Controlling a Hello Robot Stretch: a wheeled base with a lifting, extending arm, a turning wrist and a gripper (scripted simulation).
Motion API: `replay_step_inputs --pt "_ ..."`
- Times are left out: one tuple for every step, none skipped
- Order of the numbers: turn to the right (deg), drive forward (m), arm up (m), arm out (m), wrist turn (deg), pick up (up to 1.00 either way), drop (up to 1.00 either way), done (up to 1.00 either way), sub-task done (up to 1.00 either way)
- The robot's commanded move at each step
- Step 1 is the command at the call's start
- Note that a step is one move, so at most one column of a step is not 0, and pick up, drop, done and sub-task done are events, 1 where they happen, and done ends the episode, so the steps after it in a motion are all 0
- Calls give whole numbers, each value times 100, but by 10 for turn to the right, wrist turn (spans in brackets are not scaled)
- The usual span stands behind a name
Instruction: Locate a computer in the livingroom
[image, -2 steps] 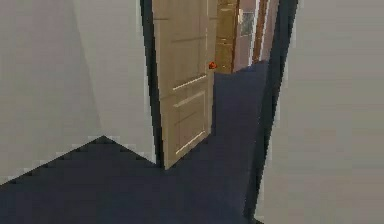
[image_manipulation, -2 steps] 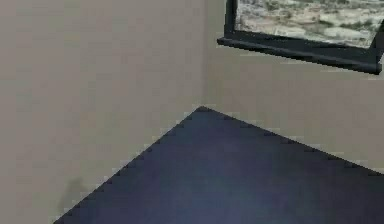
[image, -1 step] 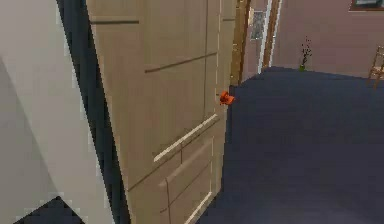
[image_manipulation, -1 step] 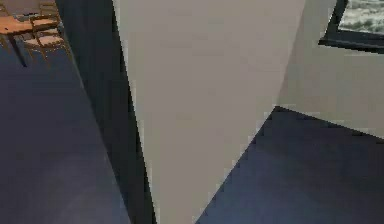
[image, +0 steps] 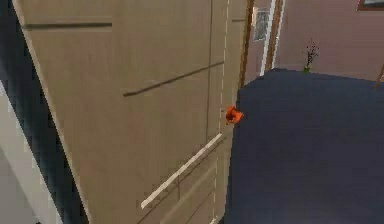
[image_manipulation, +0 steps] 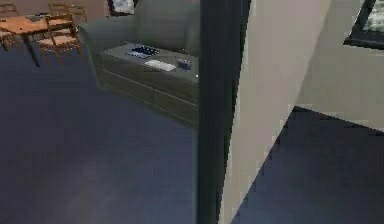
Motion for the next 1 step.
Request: replay_step_inputs --pt "450 0 0 0 0 0 0 0 0"
